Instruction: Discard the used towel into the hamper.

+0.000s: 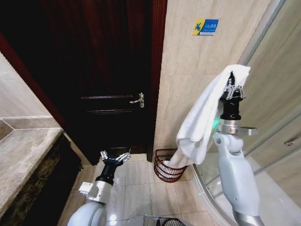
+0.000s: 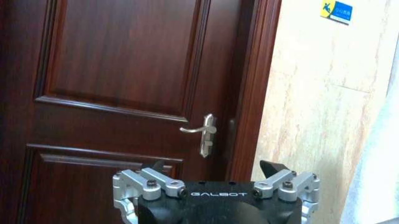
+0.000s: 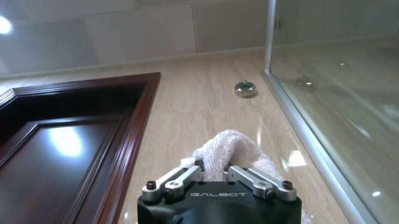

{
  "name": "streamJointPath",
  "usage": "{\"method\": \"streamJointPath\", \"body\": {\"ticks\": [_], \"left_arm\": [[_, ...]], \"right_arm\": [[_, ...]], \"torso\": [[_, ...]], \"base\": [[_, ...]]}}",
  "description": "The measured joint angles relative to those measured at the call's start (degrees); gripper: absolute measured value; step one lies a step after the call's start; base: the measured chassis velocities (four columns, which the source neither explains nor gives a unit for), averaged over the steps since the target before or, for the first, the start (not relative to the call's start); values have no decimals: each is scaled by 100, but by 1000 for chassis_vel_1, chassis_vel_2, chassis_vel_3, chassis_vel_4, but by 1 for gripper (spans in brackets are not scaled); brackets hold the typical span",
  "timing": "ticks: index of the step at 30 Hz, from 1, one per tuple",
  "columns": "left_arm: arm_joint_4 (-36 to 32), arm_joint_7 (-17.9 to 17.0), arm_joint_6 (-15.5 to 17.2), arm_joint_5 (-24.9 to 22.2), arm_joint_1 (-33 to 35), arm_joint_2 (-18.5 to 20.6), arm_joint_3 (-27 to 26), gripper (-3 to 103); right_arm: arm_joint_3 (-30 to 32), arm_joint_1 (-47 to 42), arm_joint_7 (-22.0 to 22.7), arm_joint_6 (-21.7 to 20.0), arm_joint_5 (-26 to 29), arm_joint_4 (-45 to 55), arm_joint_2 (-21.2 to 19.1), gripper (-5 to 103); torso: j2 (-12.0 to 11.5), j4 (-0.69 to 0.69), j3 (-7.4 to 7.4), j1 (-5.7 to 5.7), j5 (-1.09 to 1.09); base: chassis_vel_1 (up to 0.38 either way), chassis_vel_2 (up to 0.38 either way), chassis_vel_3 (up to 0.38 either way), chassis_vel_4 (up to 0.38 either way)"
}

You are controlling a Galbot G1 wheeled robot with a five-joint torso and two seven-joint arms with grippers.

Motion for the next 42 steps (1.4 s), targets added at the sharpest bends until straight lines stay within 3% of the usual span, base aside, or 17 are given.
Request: {"method": "streamJointPath", "body": {"ticks": [42], "left_arm": [[0, 0, 0, 0, 0, 0, 0, 100]], "right_arm": [[41, -631, 86, 40, -169, 462, 32, 6]], "torso": [[-2, 0, -1, 0, 1]], "base": [[-48, 47, 49, -55]]}}
